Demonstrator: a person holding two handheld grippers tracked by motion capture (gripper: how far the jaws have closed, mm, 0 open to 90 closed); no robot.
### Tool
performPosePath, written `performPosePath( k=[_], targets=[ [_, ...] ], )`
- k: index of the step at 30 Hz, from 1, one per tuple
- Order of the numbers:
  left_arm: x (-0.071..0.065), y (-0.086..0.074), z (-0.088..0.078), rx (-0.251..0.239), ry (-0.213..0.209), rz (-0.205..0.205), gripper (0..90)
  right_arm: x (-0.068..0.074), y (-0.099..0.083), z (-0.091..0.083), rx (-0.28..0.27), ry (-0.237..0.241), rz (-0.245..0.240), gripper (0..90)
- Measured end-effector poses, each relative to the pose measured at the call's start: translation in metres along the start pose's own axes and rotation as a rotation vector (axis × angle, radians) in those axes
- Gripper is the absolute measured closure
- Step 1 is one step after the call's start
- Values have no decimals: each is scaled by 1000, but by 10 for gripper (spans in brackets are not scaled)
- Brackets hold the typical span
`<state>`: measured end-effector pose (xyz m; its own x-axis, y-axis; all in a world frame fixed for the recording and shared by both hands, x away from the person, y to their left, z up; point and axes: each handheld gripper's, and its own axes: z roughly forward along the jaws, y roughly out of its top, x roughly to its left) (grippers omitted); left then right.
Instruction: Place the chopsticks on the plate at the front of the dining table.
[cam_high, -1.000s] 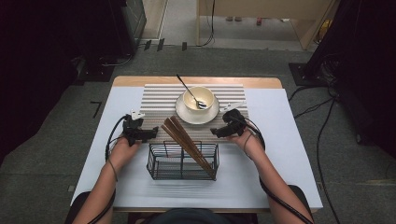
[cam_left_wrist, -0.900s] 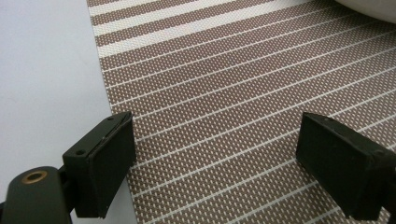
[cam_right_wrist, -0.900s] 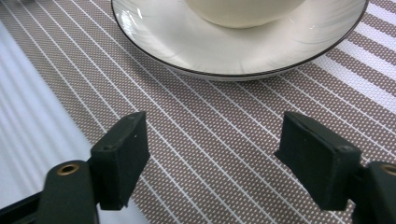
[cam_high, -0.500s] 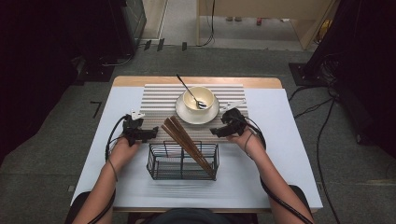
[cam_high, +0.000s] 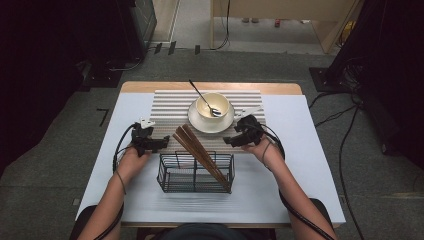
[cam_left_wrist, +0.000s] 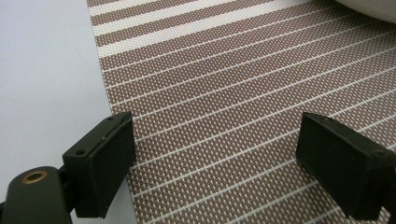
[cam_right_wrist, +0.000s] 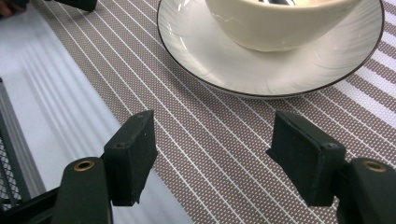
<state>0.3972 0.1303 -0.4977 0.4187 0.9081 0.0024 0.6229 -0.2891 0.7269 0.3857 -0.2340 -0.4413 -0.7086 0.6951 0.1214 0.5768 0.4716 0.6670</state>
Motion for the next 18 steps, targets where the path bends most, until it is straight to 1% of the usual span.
performPosePath(
  k=[6,15,18],
  targets=[
    [0,0,0,-1,0,-1,123,2,3,-5,-10,7,-3,320],
    [0,0,0,0,0,-1,123,6,6,-12,-10,13,-14,322],
    [0,0,0,-1,0,-1,123,8,8,-15,-12,15,-25,322]
  ],
)
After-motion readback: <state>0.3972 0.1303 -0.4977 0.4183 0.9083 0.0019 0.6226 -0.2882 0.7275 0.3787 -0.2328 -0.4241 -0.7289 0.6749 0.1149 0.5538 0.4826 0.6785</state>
